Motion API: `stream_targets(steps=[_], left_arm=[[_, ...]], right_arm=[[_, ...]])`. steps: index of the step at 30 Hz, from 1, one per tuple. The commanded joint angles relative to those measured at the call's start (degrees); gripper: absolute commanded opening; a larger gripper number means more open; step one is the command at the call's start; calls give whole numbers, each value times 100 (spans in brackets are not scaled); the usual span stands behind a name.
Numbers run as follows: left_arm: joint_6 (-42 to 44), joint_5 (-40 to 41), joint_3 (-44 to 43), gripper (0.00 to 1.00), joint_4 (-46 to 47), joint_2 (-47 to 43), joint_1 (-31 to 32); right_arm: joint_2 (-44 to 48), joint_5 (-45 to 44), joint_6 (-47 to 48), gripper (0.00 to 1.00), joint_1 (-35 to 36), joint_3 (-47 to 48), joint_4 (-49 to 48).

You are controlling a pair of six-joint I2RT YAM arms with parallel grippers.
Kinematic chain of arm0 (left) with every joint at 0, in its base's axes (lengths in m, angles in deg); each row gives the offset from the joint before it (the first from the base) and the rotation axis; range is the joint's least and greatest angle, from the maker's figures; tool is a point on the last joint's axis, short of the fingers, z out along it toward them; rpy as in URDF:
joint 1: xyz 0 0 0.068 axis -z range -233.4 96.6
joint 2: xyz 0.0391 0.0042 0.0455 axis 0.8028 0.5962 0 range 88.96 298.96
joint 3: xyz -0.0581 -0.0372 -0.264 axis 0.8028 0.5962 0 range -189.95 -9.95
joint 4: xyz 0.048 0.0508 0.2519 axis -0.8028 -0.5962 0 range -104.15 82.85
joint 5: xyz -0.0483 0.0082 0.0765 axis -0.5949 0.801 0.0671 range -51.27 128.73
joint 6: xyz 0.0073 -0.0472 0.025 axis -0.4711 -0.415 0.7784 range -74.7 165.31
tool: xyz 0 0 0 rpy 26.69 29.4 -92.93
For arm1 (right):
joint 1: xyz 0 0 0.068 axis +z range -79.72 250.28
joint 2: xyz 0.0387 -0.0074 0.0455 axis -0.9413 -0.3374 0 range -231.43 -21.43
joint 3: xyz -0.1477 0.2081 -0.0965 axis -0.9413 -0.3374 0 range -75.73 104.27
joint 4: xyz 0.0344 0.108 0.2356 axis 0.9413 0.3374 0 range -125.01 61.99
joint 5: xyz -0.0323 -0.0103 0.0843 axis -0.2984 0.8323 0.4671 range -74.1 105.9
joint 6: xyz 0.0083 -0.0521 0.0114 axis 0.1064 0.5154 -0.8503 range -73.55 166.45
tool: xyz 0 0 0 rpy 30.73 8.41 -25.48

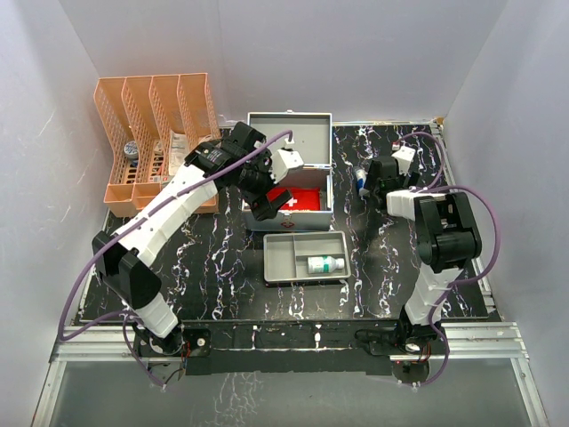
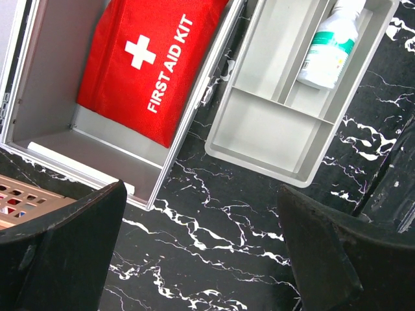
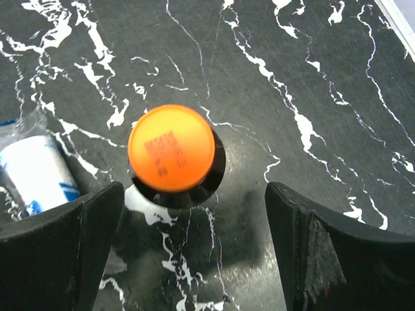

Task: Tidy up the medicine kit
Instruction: Pick up the pill bottle at the center of the board.

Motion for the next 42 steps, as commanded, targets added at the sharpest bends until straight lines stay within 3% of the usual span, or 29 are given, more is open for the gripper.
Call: stream_targets(steps=[1, 15, 17, 19, 20, 24, 33, 42], left_arm=[[237, -355, -313, 99, -330, 73, -122], [235, -542, -847, 99, -596, 515, -246], [231, -553, -875, 99, -612, 543, -254], [233, -571, -900, 99, -641, 568, -254], [237, -580, -913, 99, -656, 582, -257], [264, -613, -946, 99, -684, 623, -258], [-157, -597, -722, 99, -365, 573, -479], [-1785, -961, -455, 99, 227, 561, -1734]], right_arm=[[-174, -201, -194, 88, -148, 440, -42], [-593, 165, -394, 77, -323, 742, 222], [-610, 231, -381, 66, -333, 766, 217], [-594, 311, -388, 45, -363, 756, 210], [-585, 331, -389, 30, -368, 745, 214], [-520, 436, -428, 0, -373, 785, 417], [323, 913, -30, 0, -100, 1692, 2791], [1822, 1381, 672, 0, 468, 2223, 4902]])
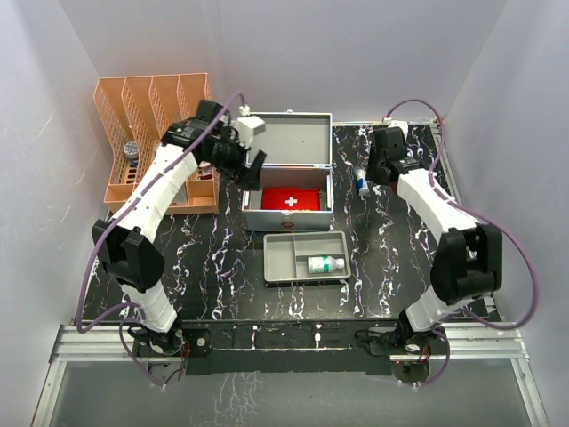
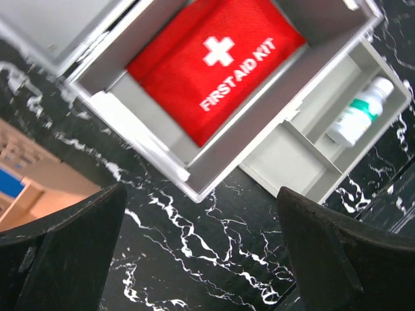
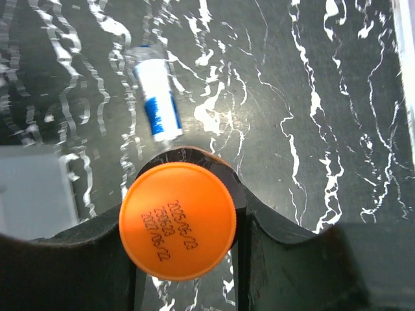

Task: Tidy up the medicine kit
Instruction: Pick up the pill bottle at the center of the board, then place the pill bottle in the medicine box compartment.

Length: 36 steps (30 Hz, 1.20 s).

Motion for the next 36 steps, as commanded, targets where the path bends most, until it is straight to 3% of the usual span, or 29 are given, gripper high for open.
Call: stream_targets(steps=[1, 9, 16, 31, 36], left_arm=[[-804, -340, 224, 99, 310, -83, -514], [-966, -636, 668, 99, 573, -289, -790], [-1227, -798, 897, 99, 935, -419, -935], [-1149, -973, 1339, 99, 1042, -825, -1263], [-1076, -1078, 1369, 99, 1039, -864, -1392]], right_arm=[[739, 199, 481, 0, 278, 632, 1192], [809, 993, 1873, 0, 1041, 1749, 2653], [460, 748, 2185, 0, 1977, 2235, 3614], [-193, -242, 3448, 0, 3711, 1919, 3839], [-227, -498, 3584, 0, 4100, 1424, 3946]])
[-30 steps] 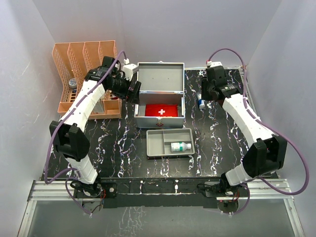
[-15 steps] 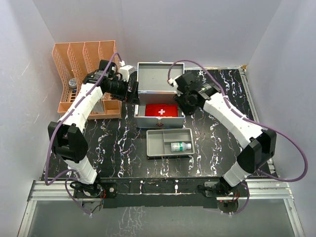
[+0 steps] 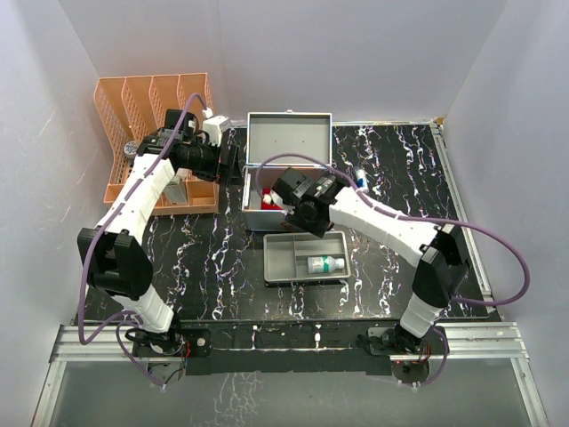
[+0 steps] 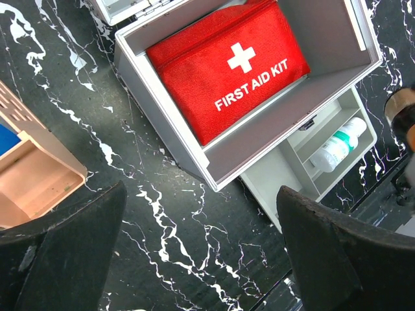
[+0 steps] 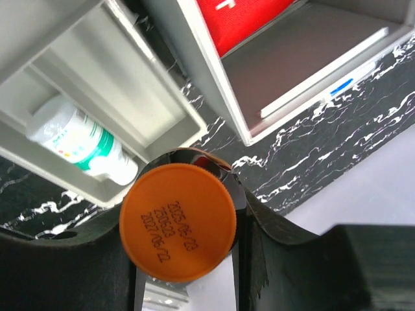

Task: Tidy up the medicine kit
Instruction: Place the pill bottle in the medicine box compartment.

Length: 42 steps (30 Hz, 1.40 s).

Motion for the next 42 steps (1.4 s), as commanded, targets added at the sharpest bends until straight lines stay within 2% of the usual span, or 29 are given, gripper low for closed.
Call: stream_targets(steps=[1, 10, 18, 32, 42], left_arm=[[85, -281, 91, 99, -7, -353, -157], [91, -546, 103, 99, 163, -287, -219], [103, -720, 123, 99, 264, -269, -228], [-10, -839, 267, 99, 275, -352, -254], [3, -953, 274, 99, 250, -369, -270]], right_arm=[[80, -472, 356, 0, 252, -431, 71], [184, -590, 729, 0, 397, -1261, -230], [55, -641, 1318, 0, 407, -1924, -1154], [-55, -683, 1857, 0, 407, -2197, -2138], [-12, -840, 1903, 0, 407, -2427, -2297]])
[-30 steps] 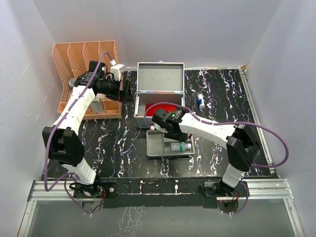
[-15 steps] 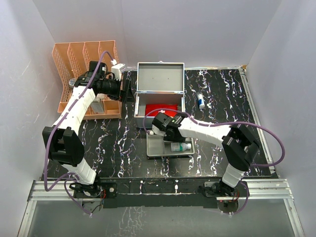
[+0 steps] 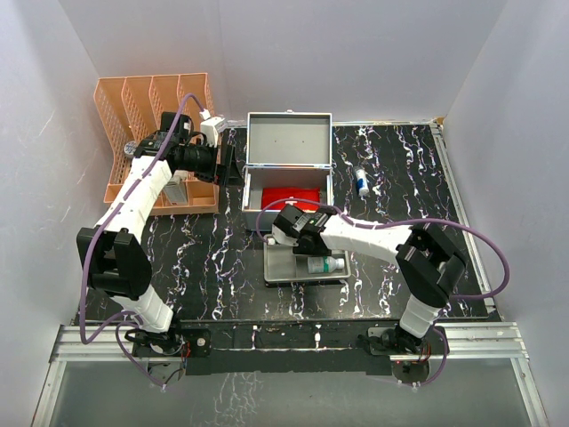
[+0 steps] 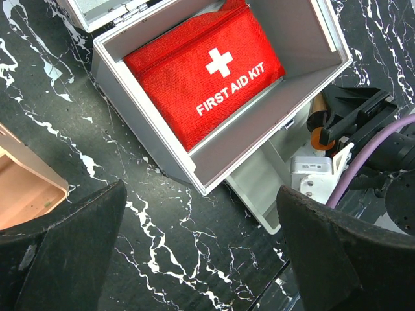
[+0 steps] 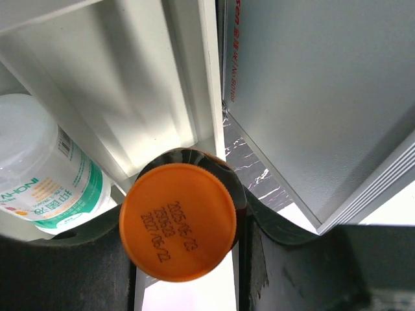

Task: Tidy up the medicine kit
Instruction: Place the pill bottle in the medicine box compartment.

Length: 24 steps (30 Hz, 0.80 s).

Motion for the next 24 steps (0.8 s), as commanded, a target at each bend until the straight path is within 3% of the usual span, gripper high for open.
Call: stream_targets(steps=[1, 3, 20, 24], left_arm=[[-13, -253, 9, 99, -59, -340, -36], [-13, -250, 26, 99, -66, -355, -36], [14, -300, 88, 99, -100, -458, -36], [47, -296, 113, 99, -125, -489, -38]], right_arm=[[108, -292, 113, 6, 37, -118, -335], [126, -340, 110, 16, 38, -188, -368], [99, -446, -25, 60, 37, -171, -443], [98, -425, -93, 61, 37, -113, -384]])
